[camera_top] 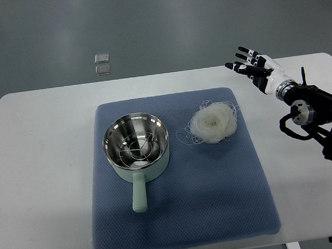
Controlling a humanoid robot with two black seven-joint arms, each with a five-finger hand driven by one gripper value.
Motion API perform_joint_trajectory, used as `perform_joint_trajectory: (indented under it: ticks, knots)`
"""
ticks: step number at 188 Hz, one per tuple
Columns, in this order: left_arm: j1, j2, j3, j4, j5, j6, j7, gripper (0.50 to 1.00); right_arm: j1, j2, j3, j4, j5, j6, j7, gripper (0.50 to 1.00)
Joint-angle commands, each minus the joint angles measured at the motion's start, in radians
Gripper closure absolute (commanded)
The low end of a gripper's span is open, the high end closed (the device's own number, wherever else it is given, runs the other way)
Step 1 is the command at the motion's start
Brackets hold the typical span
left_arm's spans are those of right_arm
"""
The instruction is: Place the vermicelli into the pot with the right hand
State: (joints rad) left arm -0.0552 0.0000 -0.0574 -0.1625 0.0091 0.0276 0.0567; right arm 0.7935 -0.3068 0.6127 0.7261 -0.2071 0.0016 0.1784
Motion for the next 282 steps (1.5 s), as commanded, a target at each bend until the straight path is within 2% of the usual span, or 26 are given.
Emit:
perform_joint_trajectory:
  ticks: [1, 31, 43, 59, 92, 108, 134, 183, 226, 252, 282]
  knots:
    - [0.0, 0.0, 0.001, 0.0, 0.0, 0.0, 0.0, 0.5, 0.007, 0.0, -0.004, -0.002, 0.0, 0.0, 0.001, 0.576]
    - [0.0, 0.0, 0.002, 0.0, 0.0, 0.0, 0.0, 0.5, 0.023, -0.002, -0.018, 0.004, -0.037, 0.021, 0.003, 0.579]
    - [0.0, 0.0, 0.004, 0.0, 0.0, 0.0, 0.0, 0.5, 0.026, -0.003, -0.019, 0.01, -0.12, 0.074, 0.012, 0.579]
    - [0.0, 0.0, 0.004, 0.0, 0.002, 0.0, 0.0, 0.5, 0.033, -0.029, -0.021, 0.03, -0.316, 0.158, 0.062, 0.579]
    - [0.0, 0.0, 0.004, 0.0, 0.0, 0.002, 0.0, 0.5, 0.087, -0.087, -0.083, 0.102, -0.684, 0.279, 0.142, 0.579]
    - [0.0, 0.0, 0.004, 0.0, 0.0, 0.003, 0.0, 0.5, 0.122, -0.124, -0.142, 0.142, -0.791, 0.327, 0.168, 0.579]
    - [0.0, 0.0, 0.005, 0.0, 0.0, 0.005, 0.0, 0.5, 0.208, -0.146, -0.281, 0.168, -0.954, 0.377, 0.174, 0.579]
    - [-0.002, 0.0, 0.005, 0.0, 0.002, 0.005, 0.0, 0.5, 0.357, -0.13, -0.521, 0.167, -1.095, 0.393, 0.188, 0.579]
    - [-0.003, 0.0, 0.004, 0.0, 0.002, 0.003, 0.0, 0.5, 0.377, -0.089, -0.596, 0.151, -1.175, 0.38, 0.182, 0.579]
    - [-0.003, 0.0, 0.004, 0.0, 0.002, 0.003, 0.0, 0.5, 0.378, -0.064, -0.651, 0.142, -1.267, 0.334, 0.182, 0.579]
    - [-0.003, 0.0, 0.001, 0.0, 0.002, 0.003, 0.0, 0.5, 0.391, -0.054, -0.671, 0.093, -1.296, 0.328, 0.182, 0.579]
